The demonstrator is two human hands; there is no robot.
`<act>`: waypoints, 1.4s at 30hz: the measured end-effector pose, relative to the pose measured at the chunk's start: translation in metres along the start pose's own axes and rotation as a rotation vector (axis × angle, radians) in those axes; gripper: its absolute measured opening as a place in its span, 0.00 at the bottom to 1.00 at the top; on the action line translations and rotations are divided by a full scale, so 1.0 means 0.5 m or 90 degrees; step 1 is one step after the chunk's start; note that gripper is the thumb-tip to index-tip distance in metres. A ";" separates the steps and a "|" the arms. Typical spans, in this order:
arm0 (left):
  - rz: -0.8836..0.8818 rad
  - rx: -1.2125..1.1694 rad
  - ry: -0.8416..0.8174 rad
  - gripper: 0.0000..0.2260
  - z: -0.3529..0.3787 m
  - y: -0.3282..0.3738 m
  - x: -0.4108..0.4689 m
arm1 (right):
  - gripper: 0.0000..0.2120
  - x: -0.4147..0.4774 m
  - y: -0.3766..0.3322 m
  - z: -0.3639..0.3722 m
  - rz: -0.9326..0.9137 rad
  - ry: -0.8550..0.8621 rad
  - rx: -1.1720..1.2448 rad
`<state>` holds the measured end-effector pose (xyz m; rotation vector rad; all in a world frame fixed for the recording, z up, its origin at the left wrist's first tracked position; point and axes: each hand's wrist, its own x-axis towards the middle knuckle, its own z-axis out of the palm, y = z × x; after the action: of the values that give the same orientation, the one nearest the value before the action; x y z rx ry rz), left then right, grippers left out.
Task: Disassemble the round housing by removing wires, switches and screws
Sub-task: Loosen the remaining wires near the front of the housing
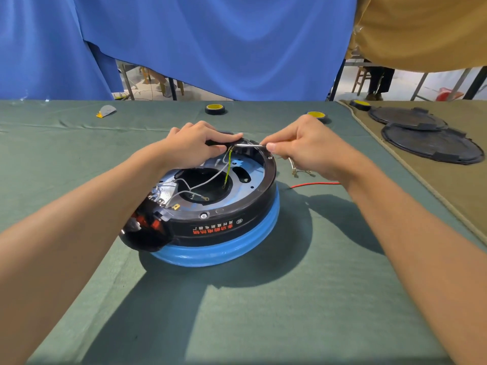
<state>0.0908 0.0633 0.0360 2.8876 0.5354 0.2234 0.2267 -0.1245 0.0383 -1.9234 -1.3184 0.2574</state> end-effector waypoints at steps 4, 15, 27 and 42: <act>-0.002 0.000 -0.003 0.18 -0.001 0.002 -0.001 | 0.09 0.011 0.011 -0.004 0.097 -0.058 0.218; -0.003 -0.014 0.020 0.17 0.005 -0.005 0.006 | 0.11 -0.029 -0.017 0.043 -0.095 0.124 -0.215; -0.001 -0.004 0.007 0.16 0.002 -0.003 0.003 | 0.09 -0.017 -0.011 0.024 -0.029 0.071 -0.061; -0.005 0.000 0.006 0.18 0.005 -0.002 0.005 | 0.12 -0.029 -0.015 0.055 -0.108 0.150 -0.241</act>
<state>0.0930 0.0649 0.0337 2.8851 0.5473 0.2355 0.1997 -0.1224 0.0213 -2.0535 -1.4327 -0.3173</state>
